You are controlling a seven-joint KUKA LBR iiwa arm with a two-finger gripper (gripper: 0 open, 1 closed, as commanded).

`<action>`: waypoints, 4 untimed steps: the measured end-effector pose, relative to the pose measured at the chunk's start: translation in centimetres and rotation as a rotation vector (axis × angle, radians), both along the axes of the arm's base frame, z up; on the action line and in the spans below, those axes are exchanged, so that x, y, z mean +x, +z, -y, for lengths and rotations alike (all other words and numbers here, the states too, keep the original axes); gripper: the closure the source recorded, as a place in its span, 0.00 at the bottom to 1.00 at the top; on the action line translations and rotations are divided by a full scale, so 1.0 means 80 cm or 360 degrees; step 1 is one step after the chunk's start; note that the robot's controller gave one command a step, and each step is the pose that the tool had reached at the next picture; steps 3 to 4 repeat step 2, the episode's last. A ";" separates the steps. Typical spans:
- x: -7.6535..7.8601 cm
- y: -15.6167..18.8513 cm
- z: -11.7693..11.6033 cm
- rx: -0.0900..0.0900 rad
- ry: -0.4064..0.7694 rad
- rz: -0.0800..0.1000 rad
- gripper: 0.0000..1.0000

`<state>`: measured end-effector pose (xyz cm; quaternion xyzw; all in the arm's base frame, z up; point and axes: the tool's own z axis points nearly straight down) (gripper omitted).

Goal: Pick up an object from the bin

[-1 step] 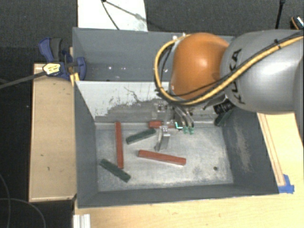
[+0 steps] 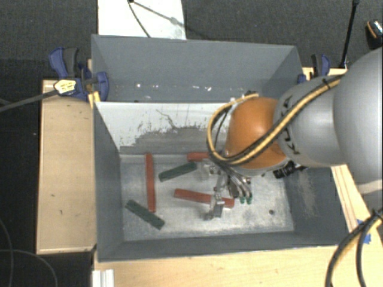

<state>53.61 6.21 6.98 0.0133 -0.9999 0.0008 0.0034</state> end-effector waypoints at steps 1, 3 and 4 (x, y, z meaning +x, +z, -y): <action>0.003 0.005 -0.003 0.0005 -0.0005 0.0013 1.00; 0.017 0.176 -0.030 0.0006 0.0020 0.0028 1.00; 0.017 0.176 -0.030 0.0006 0.0020 0.0028 1.00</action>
Offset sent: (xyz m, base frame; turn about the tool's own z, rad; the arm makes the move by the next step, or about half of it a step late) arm 0.0000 0.0000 0.0000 0.0000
